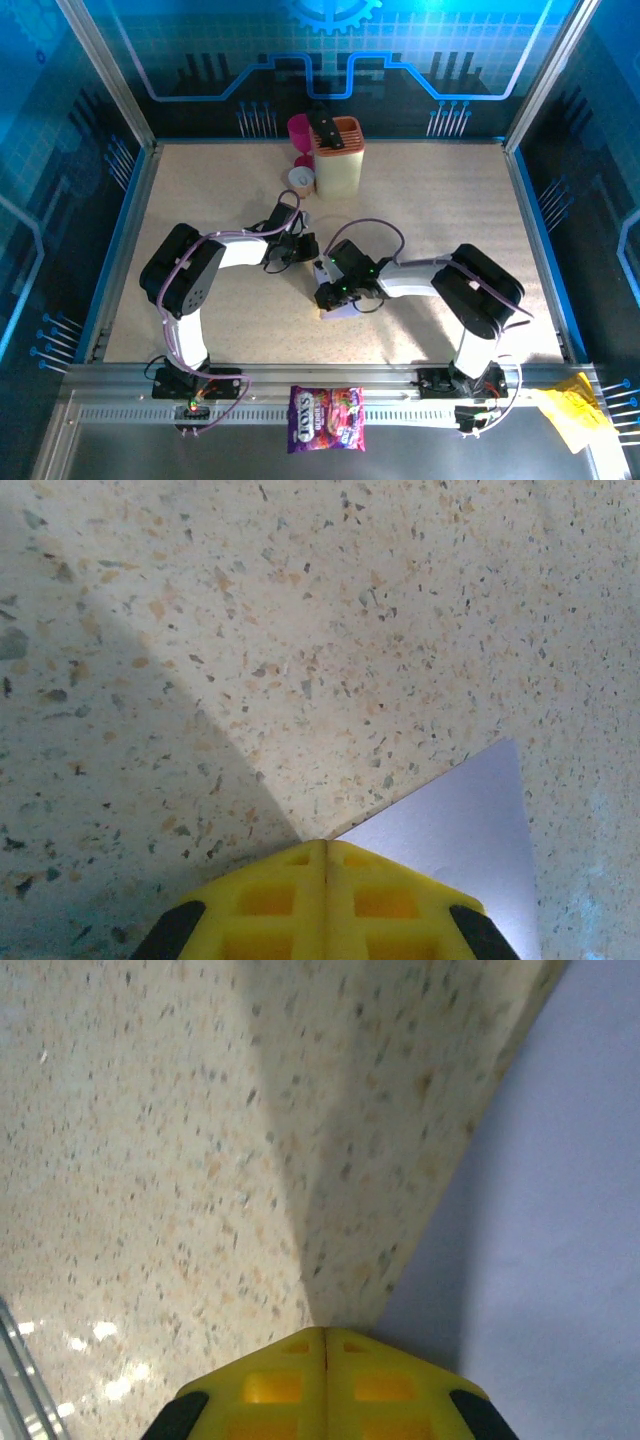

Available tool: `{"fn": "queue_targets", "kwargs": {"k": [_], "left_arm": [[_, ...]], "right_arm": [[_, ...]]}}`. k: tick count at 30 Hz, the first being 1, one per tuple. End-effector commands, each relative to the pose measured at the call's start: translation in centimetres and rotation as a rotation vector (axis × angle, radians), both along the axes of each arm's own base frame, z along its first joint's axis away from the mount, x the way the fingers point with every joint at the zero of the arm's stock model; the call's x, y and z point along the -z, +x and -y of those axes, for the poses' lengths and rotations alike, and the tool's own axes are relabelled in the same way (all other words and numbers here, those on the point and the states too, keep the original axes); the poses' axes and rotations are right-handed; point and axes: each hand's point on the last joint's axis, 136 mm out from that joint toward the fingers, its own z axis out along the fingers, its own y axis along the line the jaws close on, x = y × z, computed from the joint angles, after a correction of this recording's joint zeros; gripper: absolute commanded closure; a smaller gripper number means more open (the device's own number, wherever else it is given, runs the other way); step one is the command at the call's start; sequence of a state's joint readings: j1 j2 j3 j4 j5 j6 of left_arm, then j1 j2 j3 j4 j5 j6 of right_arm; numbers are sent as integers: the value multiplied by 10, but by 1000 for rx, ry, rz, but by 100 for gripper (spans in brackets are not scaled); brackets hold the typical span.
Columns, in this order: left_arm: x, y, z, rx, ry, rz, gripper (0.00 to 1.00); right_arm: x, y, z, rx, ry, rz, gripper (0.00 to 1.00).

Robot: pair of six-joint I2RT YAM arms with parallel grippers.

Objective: Fold a paper plane with a square sheet of paper (pick it up from the middle)
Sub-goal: First fold in half a square sheet of paper at the center of the table.

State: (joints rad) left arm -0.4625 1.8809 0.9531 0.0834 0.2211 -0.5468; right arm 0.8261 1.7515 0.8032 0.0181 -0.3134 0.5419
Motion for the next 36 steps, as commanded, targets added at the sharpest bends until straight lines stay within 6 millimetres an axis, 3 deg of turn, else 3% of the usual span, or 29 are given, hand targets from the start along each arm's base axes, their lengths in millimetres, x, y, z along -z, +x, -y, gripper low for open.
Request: {"fn": "queue_targets", "kwargs": {"k": [1,12,16,19,23,27,30,36], "left_arm": [[41,-18,-22,-27,135,-99,100],[42,-17,-23,-23,143,-97,100],[35,-12,-21,-11,141,-73,100],[15,-1,-18,-11,111,-24,100],[-32,13,-6,-17,22,60,99],[-67,7,6,-16,-47,102,82],[-70,-9,17,15,-54,94,77],[-46,-42,40,81,-43,37,76]], "right_arm": [[25,-52,27,-29,-111,-160,100],[30,-100,53,-19,-116,-203,100],[10,-106,68,3,-94,-174,100],[-18,-90,84,47,-91,-99,100],[-57,-50,112,182,-49,-16,100],[-75,-14,134,320,-4,6,100],[-76,2,134,373,44,-23,87],[-58,11,118,392,90,-106,72]]}}
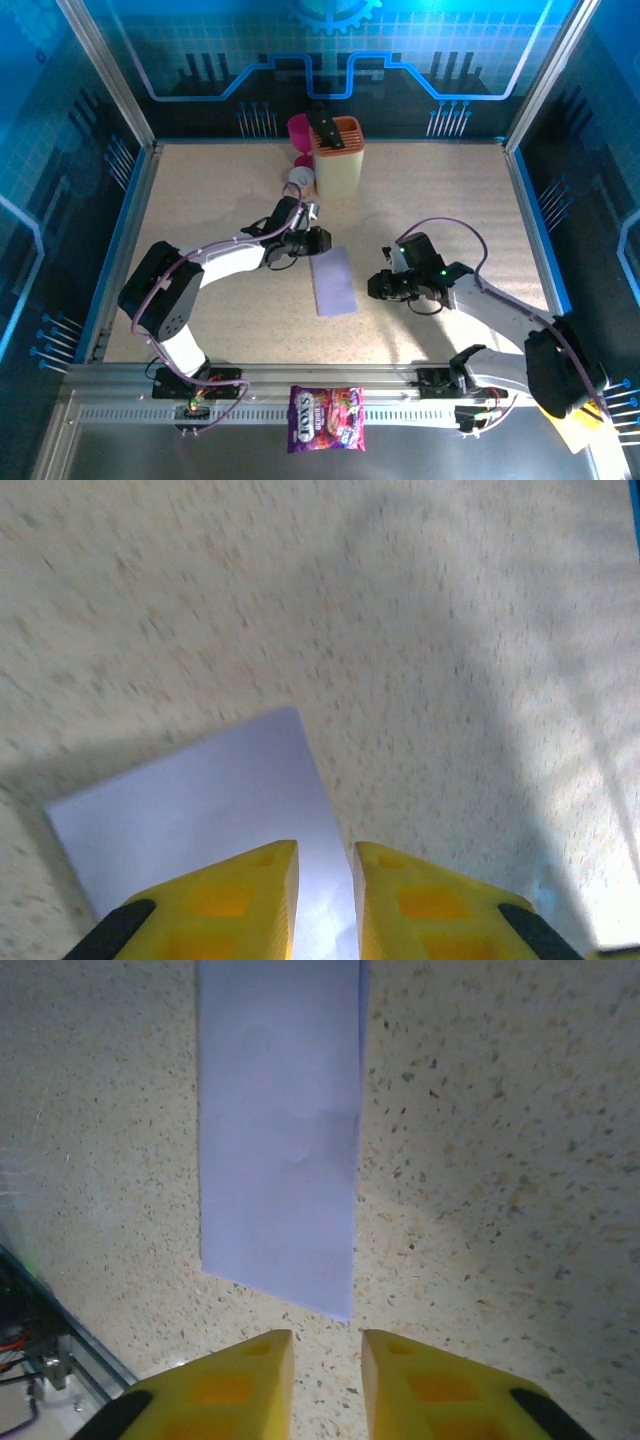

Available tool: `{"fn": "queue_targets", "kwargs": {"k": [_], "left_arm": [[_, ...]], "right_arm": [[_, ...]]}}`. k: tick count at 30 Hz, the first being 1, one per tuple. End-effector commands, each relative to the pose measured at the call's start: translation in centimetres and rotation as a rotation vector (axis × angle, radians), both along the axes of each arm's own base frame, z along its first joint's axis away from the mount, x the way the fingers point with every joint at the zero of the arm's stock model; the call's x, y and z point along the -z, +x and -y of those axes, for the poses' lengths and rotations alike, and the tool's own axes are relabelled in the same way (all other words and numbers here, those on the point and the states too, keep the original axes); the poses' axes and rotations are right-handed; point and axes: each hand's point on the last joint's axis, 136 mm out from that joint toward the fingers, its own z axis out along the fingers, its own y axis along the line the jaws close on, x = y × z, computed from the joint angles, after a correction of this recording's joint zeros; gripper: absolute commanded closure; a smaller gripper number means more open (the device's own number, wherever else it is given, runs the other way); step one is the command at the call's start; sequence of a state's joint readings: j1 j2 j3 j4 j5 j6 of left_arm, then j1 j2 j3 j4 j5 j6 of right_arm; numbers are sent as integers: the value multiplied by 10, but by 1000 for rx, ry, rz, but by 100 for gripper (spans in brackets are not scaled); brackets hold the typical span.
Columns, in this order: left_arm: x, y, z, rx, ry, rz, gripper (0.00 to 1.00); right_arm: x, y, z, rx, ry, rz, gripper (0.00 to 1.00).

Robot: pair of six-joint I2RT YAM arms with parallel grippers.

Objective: Fold a paper plane with a square sheet of paper (pick it up from the middle)
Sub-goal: First fold in half a square sheet of paper at the center of the table.

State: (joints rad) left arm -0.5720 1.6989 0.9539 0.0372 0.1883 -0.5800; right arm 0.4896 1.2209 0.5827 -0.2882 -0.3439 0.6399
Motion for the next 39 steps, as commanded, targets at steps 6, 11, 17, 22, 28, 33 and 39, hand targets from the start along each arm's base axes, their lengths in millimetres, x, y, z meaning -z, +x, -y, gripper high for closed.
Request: {"fn": "queue_targets", "kwargs": {"k": [6,11,17,22,28,33,39], "left_arm": [[45,-30,0,1,55,-89,78],[54,-31,-4,0,77,-93,78],[68,-32,-8,-10,98,-104,79],[80,-37,-11,-17,104,-127,81],[88,-41,-13,-19,104,-142,81],[91,-44,-15,-20,109,-147,81],[92,-45,-16,-16,113,-148,82]], "right_arm": [[13,-7,-20,-24,45,-60,71],[25,-18,-24,-35,19,-90,67],[35,-26,-25,-45,-6,-112,61],[38,-26,-29,-52,-12,-122,59],[41,-23,-35,-64,-15,-126,56],[42,-20,-41,-72,-4,-129,59],[38,-14,-47,-84,3,-120,65]]}}
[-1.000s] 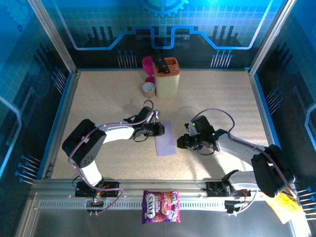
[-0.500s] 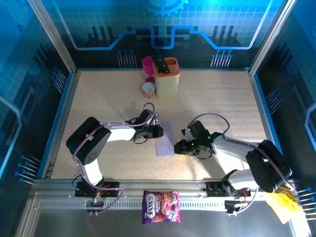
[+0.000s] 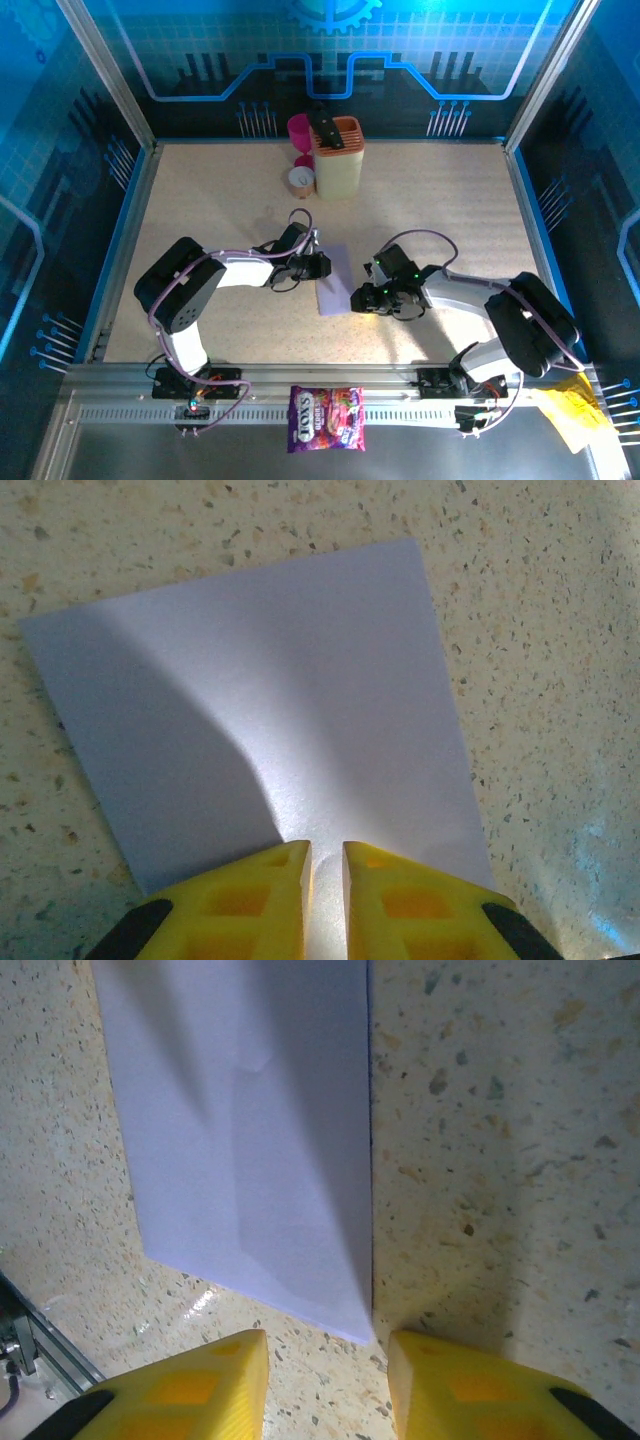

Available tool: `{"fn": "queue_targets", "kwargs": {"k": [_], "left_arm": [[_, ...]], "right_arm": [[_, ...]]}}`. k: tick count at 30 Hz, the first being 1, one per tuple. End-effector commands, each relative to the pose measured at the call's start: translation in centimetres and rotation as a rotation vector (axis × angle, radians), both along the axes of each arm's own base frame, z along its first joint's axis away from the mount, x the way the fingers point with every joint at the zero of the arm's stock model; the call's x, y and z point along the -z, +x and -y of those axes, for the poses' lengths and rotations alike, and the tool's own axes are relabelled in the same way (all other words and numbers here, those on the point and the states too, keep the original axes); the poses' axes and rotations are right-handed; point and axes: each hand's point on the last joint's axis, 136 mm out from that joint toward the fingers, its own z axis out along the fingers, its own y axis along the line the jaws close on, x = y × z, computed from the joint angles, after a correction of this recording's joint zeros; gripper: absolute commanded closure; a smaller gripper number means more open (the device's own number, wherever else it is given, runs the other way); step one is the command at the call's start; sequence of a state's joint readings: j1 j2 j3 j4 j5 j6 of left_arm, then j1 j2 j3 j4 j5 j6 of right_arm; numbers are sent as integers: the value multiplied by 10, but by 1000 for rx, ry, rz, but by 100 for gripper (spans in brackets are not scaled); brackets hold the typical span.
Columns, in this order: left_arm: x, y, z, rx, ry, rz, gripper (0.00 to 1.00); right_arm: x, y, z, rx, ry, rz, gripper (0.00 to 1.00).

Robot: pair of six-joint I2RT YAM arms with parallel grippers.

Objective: Fold a paper plane with a square sheet of paper (pick it up from the middle)
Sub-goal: First fold in half a square sheet of paper at the center of the table, then fold the triangle a second time at the center of the table.

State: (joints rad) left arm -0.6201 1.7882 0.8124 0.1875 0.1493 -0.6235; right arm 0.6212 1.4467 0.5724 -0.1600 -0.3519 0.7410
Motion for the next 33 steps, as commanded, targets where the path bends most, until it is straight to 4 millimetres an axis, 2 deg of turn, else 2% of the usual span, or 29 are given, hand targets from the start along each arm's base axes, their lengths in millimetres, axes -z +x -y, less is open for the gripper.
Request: {"fn": "queue_targets", "kwargs": {"k": [1,7,15,17,19,21,24,33], "left_arm": [[26,-16,-13,-6,61,-74,82],[27,-15,-12,-4,60,-76,82],[28,-16,-12,-3,60,-82,82],[27,-16,-13,-2,62,-83,82],[27,-17,-13,-1,61,-81,82],[27,-18,-14,-1,63,-81,82],[30,-18,-13,2,65,-88,82],[31,-18,-14,1,69,-91,82]], "right_arm": [[-11,10,-16,-28,42,36,66],[-15,15,-22,-39,52,43,73],[-14,15,-21,-40,46,37,74],[-12,10,-16,-34,29,28,71],[-8,4,-4,-14,-8,30,62],[-5,-1,4,-7,-36,32,59],[-4,-4,7,-15,-50,29,59],[-2,3,-5,-34,-23,17,66]]}}
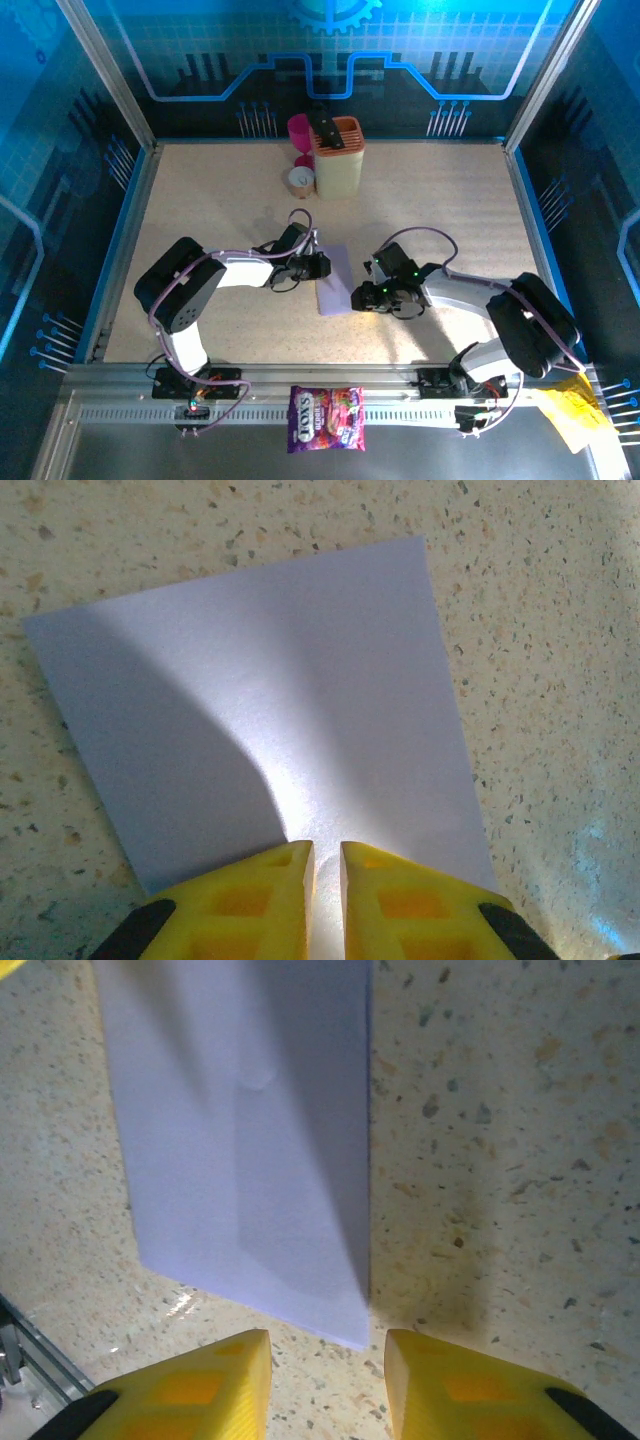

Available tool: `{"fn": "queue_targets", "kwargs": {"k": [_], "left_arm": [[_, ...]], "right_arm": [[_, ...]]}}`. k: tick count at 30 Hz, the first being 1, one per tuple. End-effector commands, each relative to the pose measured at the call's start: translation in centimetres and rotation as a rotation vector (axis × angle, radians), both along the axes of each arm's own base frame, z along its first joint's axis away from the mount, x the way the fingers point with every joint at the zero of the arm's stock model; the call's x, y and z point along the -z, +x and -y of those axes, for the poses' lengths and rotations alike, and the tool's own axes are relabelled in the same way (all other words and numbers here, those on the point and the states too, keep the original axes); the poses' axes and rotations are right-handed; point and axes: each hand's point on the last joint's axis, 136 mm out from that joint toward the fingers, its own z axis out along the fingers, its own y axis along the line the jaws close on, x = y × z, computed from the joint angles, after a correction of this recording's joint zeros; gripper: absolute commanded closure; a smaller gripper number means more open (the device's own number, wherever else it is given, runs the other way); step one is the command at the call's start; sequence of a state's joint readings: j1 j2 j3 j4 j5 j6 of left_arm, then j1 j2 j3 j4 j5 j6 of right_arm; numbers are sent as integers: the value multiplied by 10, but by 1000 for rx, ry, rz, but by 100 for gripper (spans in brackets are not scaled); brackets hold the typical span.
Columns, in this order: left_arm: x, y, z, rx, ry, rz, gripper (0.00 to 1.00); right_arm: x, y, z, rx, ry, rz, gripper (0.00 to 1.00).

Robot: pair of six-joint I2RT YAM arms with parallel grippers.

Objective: Fold a paper plane with a square sheet of paper (pick it up from the middle)
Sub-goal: Fold the triangle a second time at the center of the table.

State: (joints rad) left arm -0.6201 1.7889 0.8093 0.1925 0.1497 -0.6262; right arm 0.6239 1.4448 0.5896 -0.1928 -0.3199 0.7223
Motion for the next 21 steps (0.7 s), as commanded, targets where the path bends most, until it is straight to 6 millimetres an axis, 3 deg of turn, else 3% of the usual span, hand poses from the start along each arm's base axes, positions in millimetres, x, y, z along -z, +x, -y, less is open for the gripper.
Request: {"fn": "queue_targets", "kwargs": {"k": [1,11,21], "left_arm": [[30,-18,-13,4,70,-90,82],[30,-17,-13,4,68,-88,82],[32,-18,-13,3,65,-91,83]], "right_arm": [[-1,0,-10,-35,11,-4,67],[-6,4,-21,-54,29,9,79],[-8,7,-25,-59,23,9,80]]}}
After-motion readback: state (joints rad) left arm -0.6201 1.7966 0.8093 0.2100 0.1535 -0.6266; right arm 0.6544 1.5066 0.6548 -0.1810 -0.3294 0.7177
